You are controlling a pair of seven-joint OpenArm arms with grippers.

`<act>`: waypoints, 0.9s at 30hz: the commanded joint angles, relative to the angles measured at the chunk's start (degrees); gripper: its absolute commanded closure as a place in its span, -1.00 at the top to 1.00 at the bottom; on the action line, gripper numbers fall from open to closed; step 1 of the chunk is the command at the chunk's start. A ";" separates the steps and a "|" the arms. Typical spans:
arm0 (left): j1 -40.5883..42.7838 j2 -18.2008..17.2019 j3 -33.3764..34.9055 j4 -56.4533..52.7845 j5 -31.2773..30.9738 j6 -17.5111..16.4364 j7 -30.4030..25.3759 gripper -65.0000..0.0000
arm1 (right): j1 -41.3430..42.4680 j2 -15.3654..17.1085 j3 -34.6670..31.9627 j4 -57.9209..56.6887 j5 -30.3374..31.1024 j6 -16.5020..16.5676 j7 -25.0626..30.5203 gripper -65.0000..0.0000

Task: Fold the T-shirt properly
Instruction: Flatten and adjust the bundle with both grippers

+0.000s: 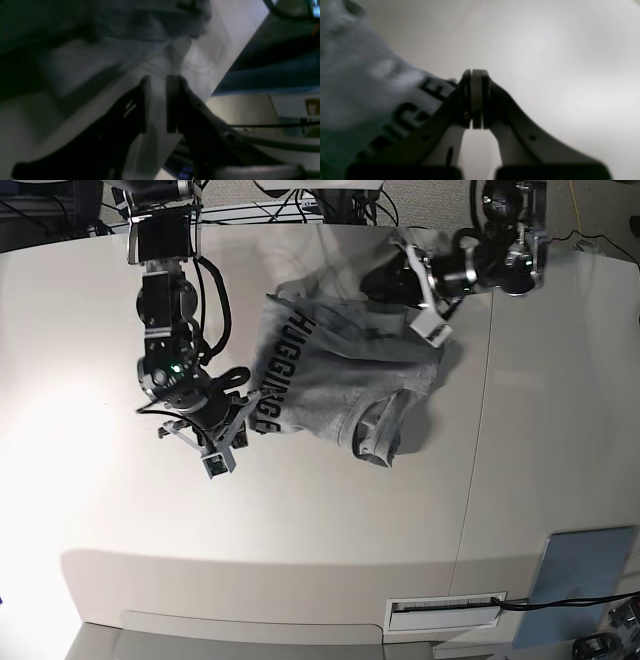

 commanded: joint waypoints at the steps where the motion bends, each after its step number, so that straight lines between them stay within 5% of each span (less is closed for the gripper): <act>1: -0.72 -0.31 0.96 -0.09 -0.46 -0.49 -2.51 -0.68 | 2.10 0.17 0.04 -1.70 -0.74 -0.07 1.42 -1.00; 12: -8.98 -1.11 3.56 -14.27 12.11 1.70 -13.27 -0.68 | 4.35 0.98 -0.17 -8.50 0.92 5.99 -5.49 -1.00; 17: -14.88 -2.19 3.56 -22.08 21.00 7.15 -21.46 -0.68 | -2.01 2.51 -0.20 -0.42 3.34 8.63 -5.51 -1.00; 27: -25.00 -2.32 3.56 -26.99 26.49 7.61 -30.84 -0.68 | -14.43 3.04 -7.98 14.71 3.74 8.76 -5.79 -1.00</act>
